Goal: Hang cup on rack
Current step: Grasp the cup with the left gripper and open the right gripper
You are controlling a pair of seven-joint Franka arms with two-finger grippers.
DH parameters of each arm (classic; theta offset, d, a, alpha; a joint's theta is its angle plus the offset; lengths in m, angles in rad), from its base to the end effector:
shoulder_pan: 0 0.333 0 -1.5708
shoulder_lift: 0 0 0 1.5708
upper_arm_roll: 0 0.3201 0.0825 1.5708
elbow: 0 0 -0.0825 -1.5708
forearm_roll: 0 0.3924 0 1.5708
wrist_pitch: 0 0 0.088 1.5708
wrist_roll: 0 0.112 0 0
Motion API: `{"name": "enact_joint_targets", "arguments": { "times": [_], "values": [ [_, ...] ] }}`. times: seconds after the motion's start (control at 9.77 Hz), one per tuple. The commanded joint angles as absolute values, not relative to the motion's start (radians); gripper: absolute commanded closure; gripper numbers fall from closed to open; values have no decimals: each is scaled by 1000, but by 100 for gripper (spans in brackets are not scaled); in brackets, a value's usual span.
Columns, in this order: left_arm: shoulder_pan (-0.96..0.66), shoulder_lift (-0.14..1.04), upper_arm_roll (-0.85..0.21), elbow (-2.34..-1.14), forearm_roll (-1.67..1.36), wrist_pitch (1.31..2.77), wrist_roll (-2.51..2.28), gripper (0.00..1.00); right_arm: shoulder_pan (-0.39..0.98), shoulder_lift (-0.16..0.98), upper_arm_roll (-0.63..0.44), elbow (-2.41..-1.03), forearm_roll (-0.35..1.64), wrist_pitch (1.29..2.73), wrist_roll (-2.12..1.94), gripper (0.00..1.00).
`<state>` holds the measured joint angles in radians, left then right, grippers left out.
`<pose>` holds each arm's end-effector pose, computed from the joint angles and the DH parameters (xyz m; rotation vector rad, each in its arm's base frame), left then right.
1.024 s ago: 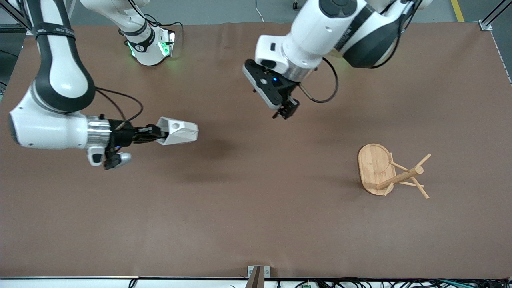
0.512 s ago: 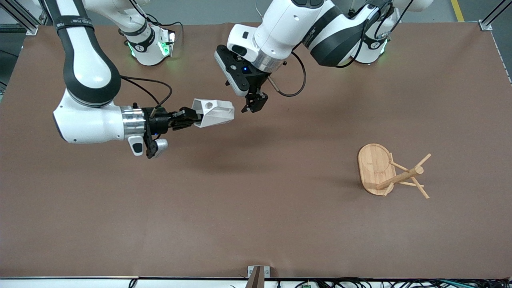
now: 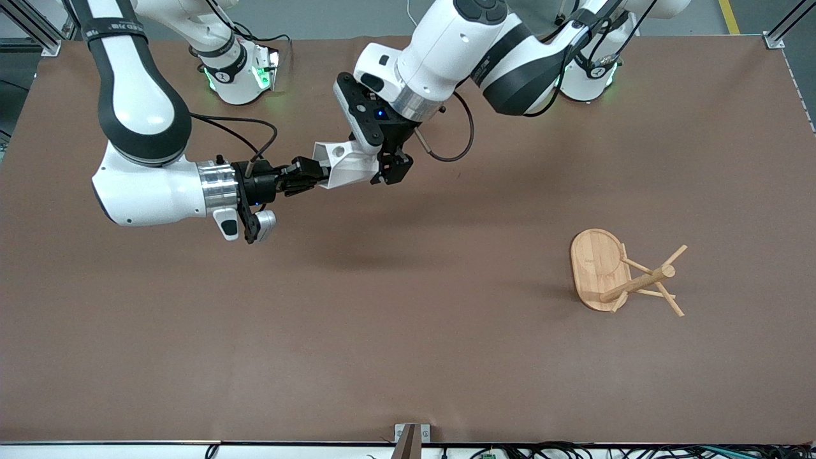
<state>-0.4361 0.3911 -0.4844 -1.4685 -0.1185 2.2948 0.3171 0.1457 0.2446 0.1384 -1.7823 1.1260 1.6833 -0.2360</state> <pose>0.4771 -0.5368 0.5276 2.2927 -1.4137 0.5138 0.5682 0.2548 0.4460 -1.9990 -0.1642 0.3775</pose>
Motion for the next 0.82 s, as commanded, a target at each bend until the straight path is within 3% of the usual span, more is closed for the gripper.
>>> {"name": "enact_joint_targets", "arguments": {
  "times": [0.0, 0.1, 0.2, 0.31, 0.41, 0.61, 0.72],
  "values": [
    [-437, 436, -485, -1480, -127, 2339, 362, 0, 124, 204, 147, -1809, 1170, 1632, -242, 99],
    [-437, 436, -492, -1482, -126, 2339, 364, 0, 123, 203, 147, -1809, 1170, 1629, -242, 99],
    [-437, 434, -492, -1483, -121, 2339, 368, 17, 124, 202, 147, -1809, 1172, 1629, -242, 99],
    [-437, 434, -492, -1483, -124, 2339, 368, 74, 124, 202, 147, -1809, 1172, 1629, -241, 99],
    [-437, 431, -494, -1488, -124, 2339, 356, 99, 123, 201, 147, -1809, 1172, 1628, -239, 99],
    [-433, 431, -495, -1491, -126, 2339, 362, 100, 123, 201, 147, -1809, 1172, 1628, -230, 99],
    [-430, 430, -495, -1491, -126, 2338, 365, 100, 120, 204, 146, -1807, 1172, 1608, -195, 77]
  ]
}}
